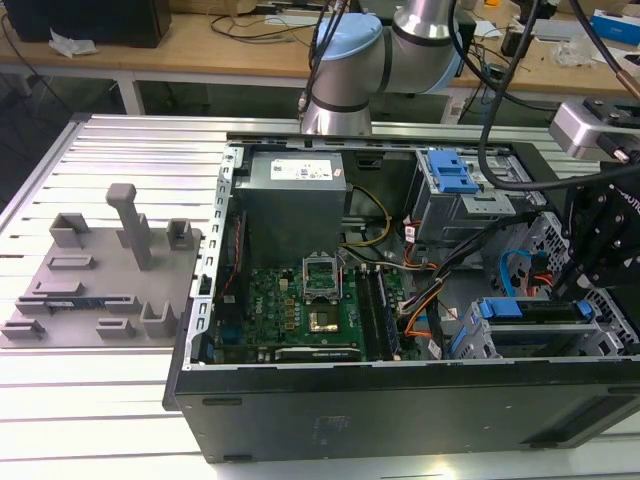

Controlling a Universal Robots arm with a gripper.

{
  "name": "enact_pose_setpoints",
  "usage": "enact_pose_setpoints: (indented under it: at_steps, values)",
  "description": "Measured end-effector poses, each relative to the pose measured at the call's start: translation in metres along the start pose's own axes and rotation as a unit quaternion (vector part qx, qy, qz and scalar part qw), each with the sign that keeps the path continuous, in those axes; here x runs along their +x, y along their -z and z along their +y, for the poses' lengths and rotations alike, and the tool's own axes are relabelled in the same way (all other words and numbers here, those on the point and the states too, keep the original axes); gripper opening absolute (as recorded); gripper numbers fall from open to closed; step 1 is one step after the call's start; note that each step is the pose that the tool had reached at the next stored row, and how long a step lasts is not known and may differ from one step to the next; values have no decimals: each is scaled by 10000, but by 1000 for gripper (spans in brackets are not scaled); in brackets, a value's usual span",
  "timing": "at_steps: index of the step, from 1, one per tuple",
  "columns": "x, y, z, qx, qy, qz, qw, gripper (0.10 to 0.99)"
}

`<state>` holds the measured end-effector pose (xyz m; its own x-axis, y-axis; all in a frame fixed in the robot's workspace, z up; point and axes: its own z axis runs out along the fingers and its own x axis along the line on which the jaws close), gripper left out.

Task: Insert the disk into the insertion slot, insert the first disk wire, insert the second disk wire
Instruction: 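Insert the first disk wire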

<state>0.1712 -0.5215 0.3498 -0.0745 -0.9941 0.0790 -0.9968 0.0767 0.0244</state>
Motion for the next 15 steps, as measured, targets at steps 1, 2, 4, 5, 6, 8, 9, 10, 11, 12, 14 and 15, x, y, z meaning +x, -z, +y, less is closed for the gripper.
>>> enact_pose_setpoints:
  at_steps: [1, 2, 4, 5, 6, 8, 9, 10, 11, 12, 14, 15]
  values:
    - [0, -1, 1, 0, -3, 0, 10000, 165]
    - [0, -6, 3, -1, -10, -1, 10000, 165]
    - [0, -10, 4, -1, -17, -1, 10000, 165]
    - [0, -11, 5, -2, -21, -1, 10000, 165]
    - [-1, -12, 5, -2, -22, -1, 10000, 165]
    - [-1, -12, 5, -2, -22, -1, 10000, 165]
    - [-1, -13, 5, -2, -22, -1, 10000, 165]
    - [-2, -14, 5, -2, -22, -1, 10000, 165]
    - [-2, -16, 5, -2, -22, -2, 10000, 165]
    - [-2, -19, 5, -2, -22, -1, 10000, 165]
    - [-2, -26, 4, -2, -22, -1, 10000, 165]
    - [-2, -30, 4, -2, -22, -1, 10000, 165]
